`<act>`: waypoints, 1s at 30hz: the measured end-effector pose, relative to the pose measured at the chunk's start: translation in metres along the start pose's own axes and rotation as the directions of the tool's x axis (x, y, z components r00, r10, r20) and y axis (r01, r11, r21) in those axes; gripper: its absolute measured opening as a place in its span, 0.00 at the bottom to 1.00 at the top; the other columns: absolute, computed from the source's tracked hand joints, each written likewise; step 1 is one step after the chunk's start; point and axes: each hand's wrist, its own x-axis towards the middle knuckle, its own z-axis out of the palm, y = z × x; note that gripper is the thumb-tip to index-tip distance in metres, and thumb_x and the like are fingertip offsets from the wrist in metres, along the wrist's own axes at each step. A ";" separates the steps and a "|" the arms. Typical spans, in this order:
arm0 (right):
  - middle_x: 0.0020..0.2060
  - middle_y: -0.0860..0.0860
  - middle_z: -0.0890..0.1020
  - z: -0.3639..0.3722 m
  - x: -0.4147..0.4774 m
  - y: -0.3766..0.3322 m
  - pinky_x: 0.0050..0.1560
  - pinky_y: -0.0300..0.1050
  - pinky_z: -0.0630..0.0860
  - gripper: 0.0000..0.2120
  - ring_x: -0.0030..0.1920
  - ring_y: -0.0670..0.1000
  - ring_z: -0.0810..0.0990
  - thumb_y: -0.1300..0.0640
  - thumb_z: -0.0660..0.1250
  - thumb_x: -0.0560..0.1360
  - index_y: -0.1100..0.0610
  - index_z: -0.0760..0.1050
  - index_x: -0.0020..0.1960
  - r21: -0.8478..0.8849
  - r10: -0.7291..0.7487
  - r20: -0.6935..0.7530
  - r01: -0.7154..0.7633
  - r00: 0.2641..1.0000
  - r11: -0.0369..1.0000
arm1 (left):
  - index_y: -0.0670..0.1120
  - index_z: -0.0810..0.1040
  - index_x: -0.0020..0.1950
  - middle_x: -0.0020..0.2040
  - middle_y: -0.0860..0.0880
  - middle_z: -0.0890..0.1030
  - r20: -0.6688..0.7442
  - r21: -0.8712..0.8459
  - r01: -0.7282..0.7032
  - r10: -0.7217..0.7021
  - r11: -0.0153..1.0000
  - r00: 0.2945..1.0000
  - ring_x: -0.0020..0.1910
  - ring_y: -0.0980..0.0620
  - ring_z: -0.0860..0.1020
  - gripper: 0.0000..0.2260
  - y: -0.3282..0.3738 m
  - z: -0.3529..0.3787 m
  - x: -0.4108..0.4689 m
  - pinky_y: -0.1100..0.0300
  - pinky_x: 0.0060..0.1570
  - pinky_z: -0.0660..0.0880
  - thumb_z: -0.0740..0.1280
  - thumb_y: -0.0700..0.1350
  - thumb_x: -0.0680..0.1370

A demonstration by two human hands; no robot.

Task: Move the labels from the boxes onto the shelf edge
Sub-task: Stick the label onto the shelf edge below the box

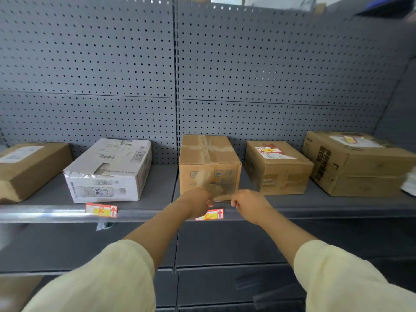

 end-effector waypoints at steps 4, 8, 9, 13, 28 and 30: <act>0.57 0.52 0.78 -0.005 -0.023 0.023 0.51 0.46 0.73 0.15 0.56 0.55 0.77 0.67 0.61 0.76 0.52 0.76 0.57 -0.039 0.050 0.014 -0.049 0.999 0.998 | 0.46 0.79 0.64 0.67 0.46 0.77 -0.031 0.028 -0.090 0.090 0.996 0.995 0.66 0.45 0.74 0.16 0.028 0.001 0.017 0.56 0.64 0.71 0.61 0.37 0.79; 0.58 0.54 0.78 -0.011 -0.044 0.052 0.53 0.48 0.74 0.15 0.57 0.56 0.77 0.66 0.60 0.76 0.52 0.75 0.58 -0.044 0.126 0.038 -0.124 0.991 0.991 | 0.47 0.76 0.66 0.67 0.44 0.77 -0.016 0.067 -0.113 0.114 0.991 0.993 0.66 0.44 0.75 0.16 0.059 -0.002 0.033 0.57 0.63 0.71 0.60 0.39 0.80; 0.59 0.54 0.78 -0.013 -0.047 0.060 0.54 0.47 0.74 0.15 0.57 0.56 0.77 0.65 0.60 0.76 0.52 0.75 0.59 -0.034 0.145 0.049 -0.143 0.988 0.989 | 0.47 0.76 0.66 0.67 0.44 0.77 -0.018 0.071 -0.115 0.116 0.991 0.993 0.65 0.44 0.75 0.16 0.068 -0.005 0.037 0.56 0.63 0.71 0.60 0.39 0.80; 0.61 0.54 0.77 -0.022 -0.056 0.100 0.57 0.46 0.74 0.14 0.58 0.56 0.77 0.64 0.60 0.77 0.53 0.76 0.60 0.026 0.191 0.081 -0.193 0.978 0.981 | 0.47 0.77 0.64 0.65 0.45 0.77 -0.040 0.087 -0.126 0.129 0.988 0.991 0.64 0.44 0.75 0.14 0.103 -0.024 0.055 0.55 0.62 0.71 0.60 0.39 0.80; 0.55 0.55 0.79 -0.047 -0.065 0.252 0.56 0.52 0.77 0.12 0.56 0.57 0.78 0.64 0.61 0.76 0.56 0.79 0.54 0.020 0.098 0.040 -0.098 0.994 0.995 | 0.48 0.78 0.64 0.63 0.45 0.79 -0.056 0.108 -0.001 0.007 0.994 0.998 0.61 0.44 0.77 0.17 0.228 -0.028 0.138 0.52 0.60 0.75 0.58 0.37 0.78; 0.56 0.55 0.79 -0.049 -0.068 0.267 0.56 0.51 0.77 0.11 0.56 0.57 0.78 0.64 0.60 0.77 0.55 0.78 0.55 0.037 0.101 0.048 -0.103 0.994 0.994 | 0.49 0.78 0.63 0.62 0.45 0.79 -0.064 0.128 -0.022 0.030 0.992 0.997 0.60 0.44 0.77 0.18 0.242 -0.026 0.149 0.52 0.60 0.76 0.58 0.37 0.78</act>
